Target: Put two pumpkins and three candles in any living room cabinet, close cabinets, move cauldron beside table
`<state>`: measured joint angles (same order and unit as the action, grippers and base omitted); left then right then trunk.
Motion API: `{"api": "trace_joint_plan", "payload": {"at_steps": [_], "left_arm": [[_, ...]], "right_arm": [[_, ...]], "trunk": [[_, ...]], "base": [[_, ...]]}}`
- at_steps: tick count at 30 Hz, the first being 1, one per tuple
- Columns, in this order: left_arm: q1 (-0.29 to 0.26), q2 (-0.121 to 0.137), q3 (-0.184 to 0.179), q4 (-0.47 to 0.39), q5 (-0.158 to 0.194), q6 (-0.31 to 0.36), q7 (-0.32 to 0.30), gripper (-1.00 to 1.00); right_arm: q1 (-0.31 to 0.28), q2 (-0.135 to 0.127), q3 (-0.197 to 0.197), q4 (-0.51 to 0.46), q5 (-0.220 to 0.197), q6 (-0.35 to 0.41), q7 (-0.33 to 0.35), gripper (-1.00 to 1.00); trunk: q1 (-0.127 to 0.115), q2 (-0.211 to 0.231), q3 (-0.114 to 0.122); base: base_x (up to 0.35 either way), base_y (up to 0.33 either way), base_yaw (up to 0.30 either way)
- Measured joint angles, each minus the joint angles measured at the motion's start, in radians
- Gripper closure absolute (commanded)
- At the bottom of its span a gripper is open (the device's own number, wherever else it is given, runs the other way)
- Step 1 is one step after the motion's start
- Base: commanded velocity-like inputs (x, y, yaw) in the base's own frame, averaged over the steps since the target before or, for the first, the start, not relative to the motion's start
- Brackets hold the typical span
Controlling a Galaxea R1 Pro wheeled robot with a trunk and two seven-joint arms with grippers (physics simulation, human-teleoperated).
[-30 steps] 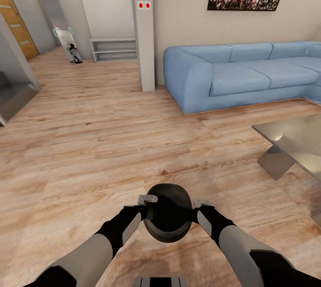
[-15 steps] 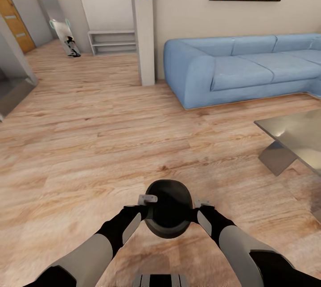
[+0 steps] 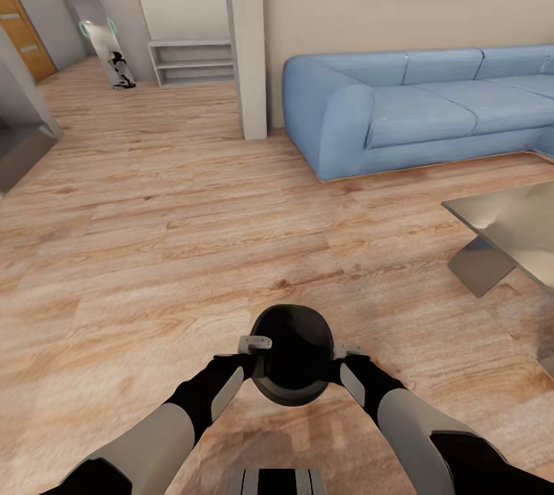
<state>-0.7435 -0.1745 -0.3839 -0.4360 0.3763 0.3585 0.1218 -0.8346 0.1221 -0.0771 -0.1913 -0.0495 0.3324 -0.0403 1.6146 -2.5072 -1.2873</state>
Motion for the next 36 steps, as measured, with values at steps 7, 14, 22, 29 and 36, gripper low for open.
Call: {"api": "trace_joint_plan", "payload": {"at_steps": [7, 14, 22, 29, 36], "left_arm": [[0.000, 0.000, 0.000, -0.001, 0.002, -0.001, 0.002, -1.00], [0.000, 0.000, 0.001, -0.001, -0.007, -0.001, 0.008, -1.00], [0.000, 0.000, 0.001, 0.000, -0.007, 0.000, 0.009, 1.00], [0.000, 0.000, 0.001, 0.000, -0.005, 0.000, 0.010, 1.00], [0.000, 0.000, 0.001, 0.000, -0.005, 0.000, 0.010, 1.00]], "right_arm": [[-0.001, -0.001, 0.000, -0.002, 0.022, 0.001, -0.003, 1.00], [0.000, 0.000, 0.001, 0.000, 0.012, 0.000, -0.001, 1.00], [0.000, 0.000, 0.001, 0.000, 0.010, 0.000, 0.000, 1.00], [0.000, 0.000, 0.002, 0.000, 0.008, 0.000, -0.002, 1.00], [0.000, 0.000, 0.002, 0.000, 0.008, 0.000, -0.002, 1.00]], "trunk": [[0.000, 0.000, 0.000], [0.000, 0.000, 0.000], [0.000, 0.000, 0.000], [0.000, 0.000, 0.000], [0.000, 0.000, 0.000]], "base": [[0.000, 0.000, 0.000], [0.000, 0.000, 0.000], [0.000, 0.000, 0.000], [0.000, 0.000, 0.000], [0.000, 0.000, 0.000]]}}
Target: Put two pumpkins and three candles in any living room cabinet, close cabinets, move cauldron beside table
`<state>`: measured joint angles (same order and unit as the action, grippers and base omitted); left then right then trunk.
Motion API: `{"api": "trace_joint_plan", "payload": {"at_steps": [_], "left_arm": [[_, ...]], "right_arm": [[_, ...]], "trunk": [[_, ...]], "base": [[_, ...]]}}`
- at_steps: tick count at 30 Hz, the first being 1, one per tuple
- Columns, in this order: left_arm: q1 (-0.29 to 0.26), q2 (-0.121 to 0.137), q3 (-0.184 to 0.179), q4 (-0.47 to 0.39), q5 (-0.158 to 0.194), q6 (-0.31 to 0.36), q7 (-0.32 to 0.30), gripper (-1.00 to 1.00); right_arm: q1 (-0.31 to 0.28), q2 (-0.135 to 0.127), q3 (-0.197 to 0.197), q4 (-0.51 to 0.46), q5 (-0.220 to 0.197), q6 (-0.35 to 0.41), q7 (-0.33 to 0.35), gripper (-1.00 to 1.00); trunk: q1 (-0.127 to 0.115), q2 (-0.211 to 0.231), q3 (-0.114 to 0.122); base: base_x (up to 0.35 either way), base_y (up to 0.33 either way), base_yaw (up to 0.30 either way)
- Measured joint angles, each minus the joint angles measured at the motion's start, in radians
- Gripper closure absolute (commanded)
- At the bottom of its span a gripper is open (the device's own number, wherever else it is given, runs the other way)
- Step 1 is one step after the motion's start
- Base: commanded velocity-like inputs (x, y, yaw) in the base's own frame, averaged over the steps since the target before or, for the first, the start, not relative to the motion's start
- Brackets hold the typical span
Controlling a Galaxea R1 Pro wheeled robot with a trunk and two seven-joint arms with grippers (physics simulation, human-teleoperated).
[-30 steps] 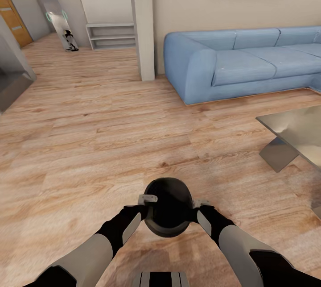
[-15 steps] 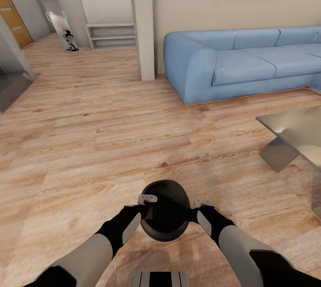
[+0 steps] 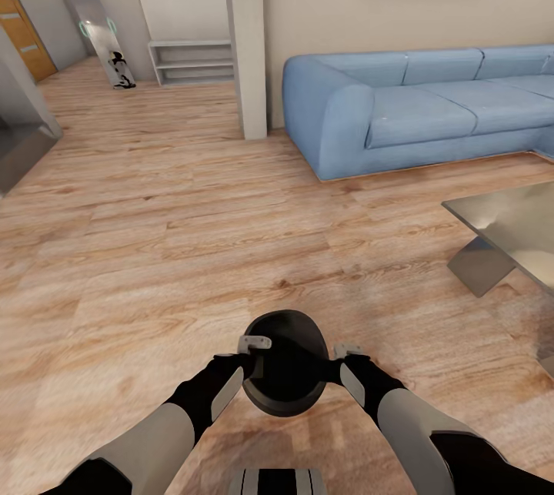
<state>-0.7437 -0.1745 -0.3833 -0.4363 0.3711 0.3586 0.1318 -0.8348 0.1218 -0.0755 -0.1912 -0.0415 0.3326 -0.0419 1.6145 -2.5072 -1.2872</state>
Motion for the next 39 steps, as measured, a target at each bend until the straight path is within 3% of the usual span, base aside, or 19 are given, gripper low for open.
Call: {"api": "trace_joint_plan", "payload": {"at_steps": [39], "left_arm": [[0.000, 0.000, 0.005, -0.001, 0.001, -0.001, 0.005, 1.00]], "right_arm": [[0.000, -0.001, -0.003, 0.000, 0.000, 0.000, 0.001, 1.00]], "trunk": [[0.000, 0.000, 0.000]], "base": [[0.000, 0.000, 0.000]]}}
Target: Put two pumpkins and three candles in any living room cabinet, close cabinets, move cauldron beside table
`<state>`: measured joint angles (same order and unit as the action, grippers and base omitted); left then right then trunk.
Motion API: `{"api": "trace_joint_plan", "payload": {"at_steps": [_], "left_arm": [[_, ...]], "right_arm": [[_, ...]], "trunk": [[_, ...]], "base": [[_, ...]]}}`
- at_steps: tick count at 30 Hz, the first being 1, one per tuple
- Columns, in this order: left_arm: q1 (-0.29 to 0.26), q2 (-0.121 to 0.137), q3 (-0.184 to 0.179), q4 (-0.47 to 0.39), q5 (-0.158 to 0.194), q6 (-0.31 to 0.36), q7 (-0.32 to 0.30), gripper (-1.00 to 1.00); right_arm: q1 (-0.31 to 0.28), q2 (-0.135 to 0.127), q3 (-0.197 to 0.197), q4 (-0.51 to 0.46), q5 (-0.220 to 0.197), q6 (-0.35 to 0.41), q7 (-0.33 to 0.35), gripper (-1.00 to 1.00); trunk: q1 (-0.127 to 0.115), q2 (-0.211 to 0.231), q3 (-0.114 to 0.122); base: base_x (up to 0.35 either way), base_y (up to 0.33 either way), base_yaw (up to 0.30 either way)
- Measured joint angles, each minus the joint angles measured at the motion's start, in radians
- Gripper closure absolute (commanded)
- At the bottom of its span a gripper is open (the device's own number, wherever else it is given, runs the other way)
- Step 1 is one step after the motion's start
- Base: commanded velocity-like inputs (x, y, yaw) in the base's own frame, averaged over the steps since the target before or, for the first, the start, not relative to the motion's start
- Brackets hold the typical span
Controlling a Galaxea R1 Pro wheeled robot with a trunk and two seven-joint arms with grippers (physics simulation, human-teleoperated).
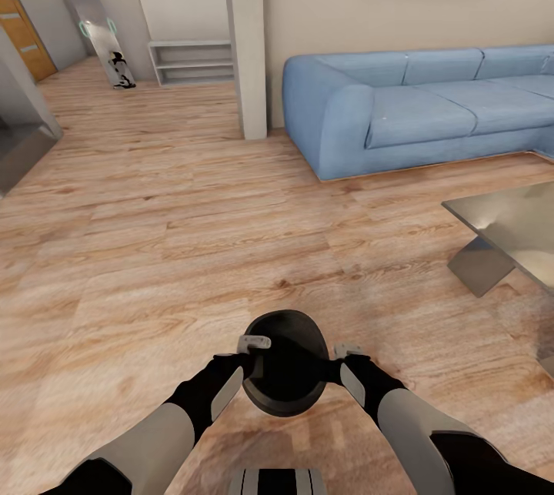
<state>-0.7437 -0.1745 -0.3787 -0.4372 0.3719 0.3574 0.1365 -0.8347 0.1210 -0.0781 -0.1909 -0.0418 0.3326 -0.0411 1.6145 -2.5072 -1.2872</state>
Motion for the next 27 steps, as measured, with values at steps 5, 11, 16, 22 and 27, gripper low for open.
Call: {"api": "trace_joint_plan", "payload": {"at_steps": [5, 11, 16, 22, 27], "left_arm": [[0.000, 0.000, 0.000, 0.000, 0.002, 0.000, 0.000, 1.00], [0.000, 0.000, 0.002, 0.000, -0.002, 0.000, 0.000, 1.00], [0.000, 0.000, 0.002, 0.000, -0.002, 0.000, 0.000, 1.00], [0.000, 0.000, 0.003, 0.000, -0.002, 0.000, 0.000, 1.00], [0.000, 0.000, 0.002, 0.000, -0.004, 0.000, 0.000, 1.00]], "right_arm": [[0.001, -0.001, 0.000, 0.000, 0.012, 0.000, 0.000, 1.00], [0.001, -0.001, 0.008, 0.001, 0.018, 0.001, 0.000, 1.00], [0.001, -0.001, 0.007, 0.001, 0.018, 0.001, 0.000, 1.00], [0.001, -0.001, 0.006, 0.001, 0.020, 0.001, 0.001, 1.00], [0.001, -0.001, 0.007, 0.000, 0.022, 0.000, 0.003, 1.00]], "trunk": [[0.000, 0.000, 0.004], [-0.002, 0.001, 0.015], [-0.002, 0.001, 0.015], [-0.002, 0.001, 0.015], [-0.003, 0.001, 0.023]], "base": [[0.000, 0.000, 0.000], [0.000, 0.000, 0.000], [0.000, 0.000, 0.000], [0.000, 0.000, 0.000], [0.000, 0.000, 0.000]]}}
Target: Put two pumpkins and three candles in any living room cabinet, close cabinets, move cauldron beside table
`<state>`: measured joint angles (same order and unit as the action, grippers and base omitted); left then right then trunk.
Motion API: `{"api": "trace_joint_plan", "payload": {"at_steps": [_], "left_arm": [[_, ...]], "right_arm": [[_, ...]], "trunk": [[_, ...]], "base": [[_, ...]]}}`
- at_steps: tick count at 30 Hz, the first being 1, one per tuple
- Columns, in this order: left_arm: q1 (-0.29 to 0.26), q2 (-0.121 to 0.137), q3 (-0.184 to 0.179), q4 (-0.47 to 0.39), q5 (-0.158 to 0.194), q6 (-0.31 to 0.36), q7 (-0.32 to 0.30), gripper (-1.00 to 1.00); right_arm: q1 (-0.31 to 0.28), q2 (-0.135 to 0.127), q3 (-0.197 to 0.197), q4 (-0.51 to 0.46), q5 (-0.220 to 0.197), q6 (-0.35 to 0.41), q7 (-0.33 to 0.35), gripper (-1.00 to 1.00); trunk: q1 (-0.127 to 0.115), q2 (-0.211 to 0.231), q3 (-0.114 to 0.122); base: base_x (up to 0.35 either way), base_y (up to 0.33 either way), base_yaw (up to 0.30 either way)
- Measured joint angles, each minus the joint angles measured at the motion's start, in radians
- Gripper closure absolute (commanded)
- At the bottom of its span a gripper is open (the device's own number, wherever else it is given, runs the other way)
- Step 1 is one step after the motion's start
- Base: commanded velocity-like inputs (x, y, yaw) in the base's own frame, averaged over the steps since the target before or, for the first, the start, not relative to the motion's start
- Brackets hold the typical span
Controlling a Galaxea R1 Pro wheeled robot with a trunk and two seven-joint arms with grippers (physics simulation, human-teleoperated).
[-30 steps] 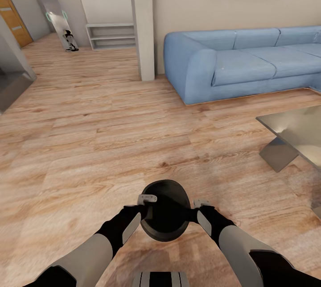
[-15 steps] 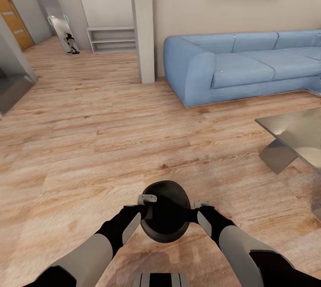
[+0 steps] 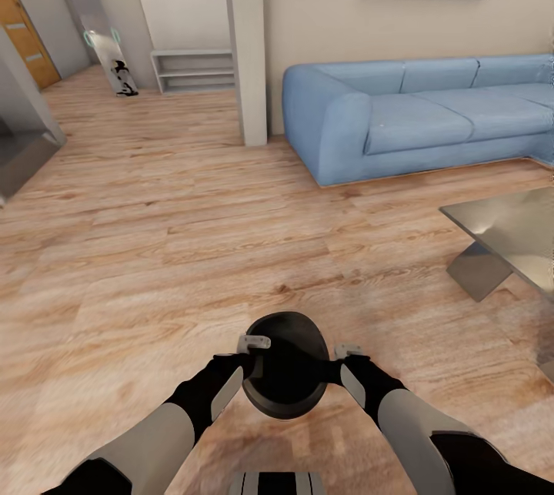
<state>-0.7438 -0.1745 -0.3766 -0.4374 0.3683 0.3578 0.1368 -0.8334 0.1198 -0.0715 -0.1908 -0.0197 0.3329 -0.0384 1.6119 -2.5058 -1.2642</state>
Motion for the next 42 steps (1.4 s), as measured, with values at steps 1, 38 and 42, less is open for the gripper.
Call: {"api": "trace_joint_plan", "payload": {"at_steps": [1, 38, 42], "left_arm": [[0.000, 0.000, 0.000, 0.000, 0.000, 0.000, 0.000, 1.00], [0.000, 0.000, 0.000, 0.000, 0.001, 0.000, 0.000, 1.00], [0.000, 0.000, 0.000, 0.000, 0.001, 0.000, 0.000, 1.00]], "right_arm": [[0.000, 0.000, 0.000, 0.000, 0.000, 0.000, 0.001, 1.00], [0.000, 0.002, 0.005, 0.000, -0.004, -0.002, 0.005, 1.00], [0.000, 0.002, 0.005, 0.000, -0.005, -0.002, 0.006, 1.00]], "trunk": [[0.000, 0.000, 0.004], [-0.019, 0.020, 0.107], [-0.034, 0.048, 0.119]], "base": [[0.000, 0.000, 0.000], [0.000, 0.000, 0.000], [0.000, 0.000, 0.000]]}}
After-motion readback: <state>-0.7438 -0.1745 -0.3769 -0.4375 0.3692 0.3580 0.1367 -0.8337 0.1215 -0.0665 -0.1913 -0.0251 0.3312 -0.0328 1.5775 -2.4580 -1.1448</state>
